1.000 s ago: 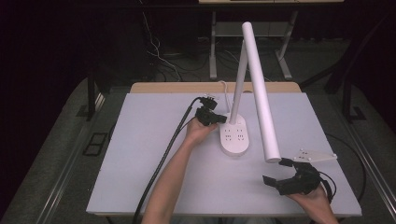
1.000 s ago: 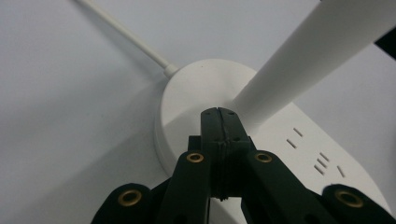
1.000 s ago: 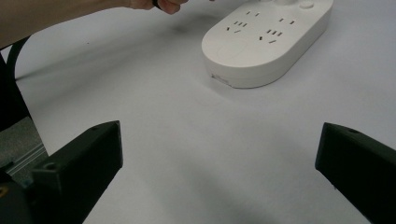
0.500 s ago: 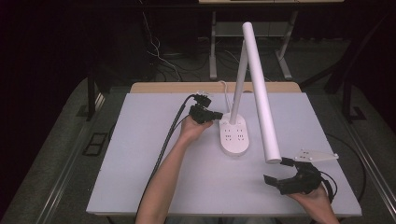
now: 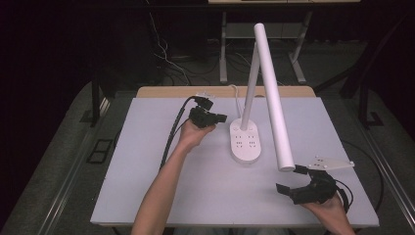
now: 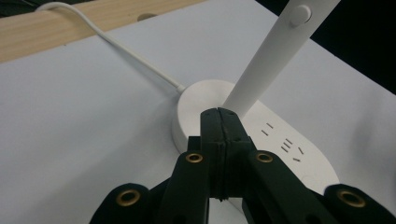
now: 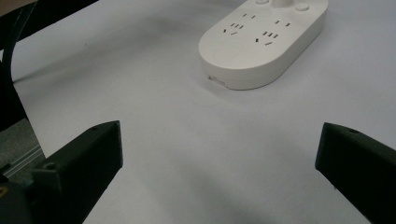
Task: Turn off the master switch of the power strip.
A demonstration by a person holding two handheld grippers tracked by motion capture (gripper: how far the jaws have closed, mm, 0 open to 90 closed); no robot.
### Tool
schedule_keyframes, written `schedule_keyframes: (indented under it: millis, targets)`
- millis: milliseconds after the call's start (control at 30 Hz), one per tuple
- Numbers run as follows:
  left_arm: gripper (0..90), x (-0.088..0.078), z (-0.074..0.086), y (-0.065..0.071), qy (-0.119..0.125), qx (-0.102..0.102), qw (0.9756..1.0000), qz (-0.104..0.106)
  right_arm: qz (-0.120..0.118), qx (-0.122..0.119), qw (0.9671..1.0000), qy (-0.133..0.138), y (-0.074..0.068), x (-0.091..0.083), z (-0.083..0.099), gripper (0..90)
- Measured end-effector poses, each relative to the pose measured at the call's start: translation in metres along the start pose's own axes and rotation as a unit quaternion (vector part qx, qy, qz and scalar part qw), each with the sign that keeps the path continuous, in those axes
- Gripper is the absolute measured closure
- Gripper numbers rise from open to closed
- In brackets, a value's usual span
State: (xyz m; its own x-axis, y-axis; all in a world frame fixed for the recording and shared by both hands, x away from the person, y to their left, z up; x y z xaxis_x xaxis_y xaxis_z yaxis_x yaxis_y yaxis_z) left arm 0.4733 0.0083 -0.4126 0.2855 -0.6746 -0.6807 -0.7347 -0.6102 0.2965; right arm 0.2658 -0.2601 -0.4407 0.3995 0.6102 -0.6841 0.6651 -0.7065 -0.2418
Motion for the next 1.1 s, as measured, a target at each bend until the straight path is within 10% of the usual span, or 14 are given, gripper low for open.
schedule_keyframes:
  millis: [400, 833, 1100]
  targets:
    - [81.4, -0.038, 0.014, -0.008, 0.016, 0.0, 0.9999, -0.001, 0.0, 0.002, 1.0, -0.001, 0.0, 0.0, 0.0, 0.0]
    - [24.4, -0.076, 0.036, -0.005, 0.037, 0.01, 0.9988, 0.031, 0.0, 0.002, 1.0, -0.001, -0.001, 0.001, 0.0, 0.0]
    - [9.5, -0.094, 0.053, -0.003, 0.046, 0.001, 0.9984, 0.033, 0.0, 0.001, 1.0, -0.001, -0.002, 0.002, 0.0, 0.0]
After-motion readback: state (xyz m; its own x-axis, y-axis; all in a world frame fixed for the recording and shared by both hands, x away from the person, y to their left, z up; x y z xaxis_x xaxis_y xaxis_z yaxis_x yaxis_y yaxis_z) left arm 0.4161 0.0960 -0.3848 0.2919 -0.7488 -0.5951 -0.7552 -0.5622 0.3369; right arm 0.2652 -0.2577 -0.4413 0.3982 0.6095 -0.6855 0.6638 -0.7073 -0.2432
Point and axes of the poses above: each handheld gripper's, and its own axes: x roughly forward along the jaws, z roughly out of its underside, y roughly to its right, the point moved 5 cm from there along x, roughly forward along the jaws, and after that the axes turned 10 degrees about -y, right-handed, at the moved point
